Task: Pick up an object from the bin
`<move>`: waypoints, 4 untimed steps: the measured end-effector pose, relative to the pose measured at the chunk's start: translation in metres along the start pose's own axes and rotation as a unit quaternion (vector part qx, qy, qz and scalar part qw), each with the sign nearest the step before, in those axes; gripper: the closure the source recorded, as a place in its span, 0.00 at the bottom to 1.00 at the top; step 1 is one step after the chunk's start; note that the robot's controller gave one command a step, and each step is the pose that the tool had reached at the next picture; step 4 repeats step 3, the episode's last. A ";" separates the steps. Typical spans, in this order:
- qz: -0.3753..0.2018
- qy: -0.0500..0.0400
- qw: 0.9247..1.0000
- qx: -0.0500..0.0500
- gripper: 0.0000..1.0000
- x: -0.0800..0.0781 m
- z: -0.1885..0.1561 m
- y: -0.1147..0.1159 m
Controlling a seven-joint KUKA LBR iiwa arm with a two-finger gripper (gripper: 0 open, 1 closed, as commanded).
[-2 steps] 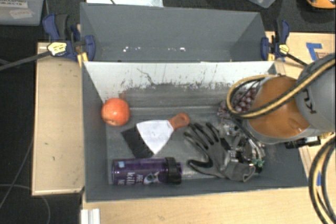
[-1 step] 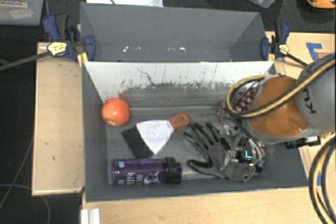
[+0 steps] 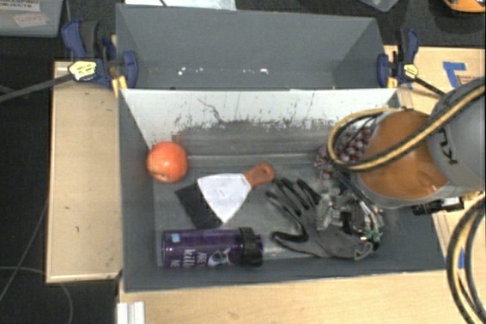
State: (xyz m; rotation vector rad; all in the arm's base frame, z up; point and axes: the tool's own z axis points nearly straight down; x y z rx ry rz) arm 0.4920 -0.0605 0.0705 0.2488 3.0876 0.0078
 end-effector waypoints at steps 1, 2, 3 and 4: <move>0.000 0.000 1.000 0.000 1.00 0.000 0.000 0.000; -0.009 0.001 1.000 0.000 1.00 -0.002 0.000 0.000; -0.043 0.002 0.999 0.000 1.00 -0.019 0.001 -0.004; -0.043 0.002 0.999 0.000 1.00 -0.019 0.001 -0.004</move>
Offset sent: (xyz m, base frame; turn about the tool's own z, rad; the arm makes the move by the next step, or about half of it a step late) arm 0.0233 -0.0114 0.0063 -0.1846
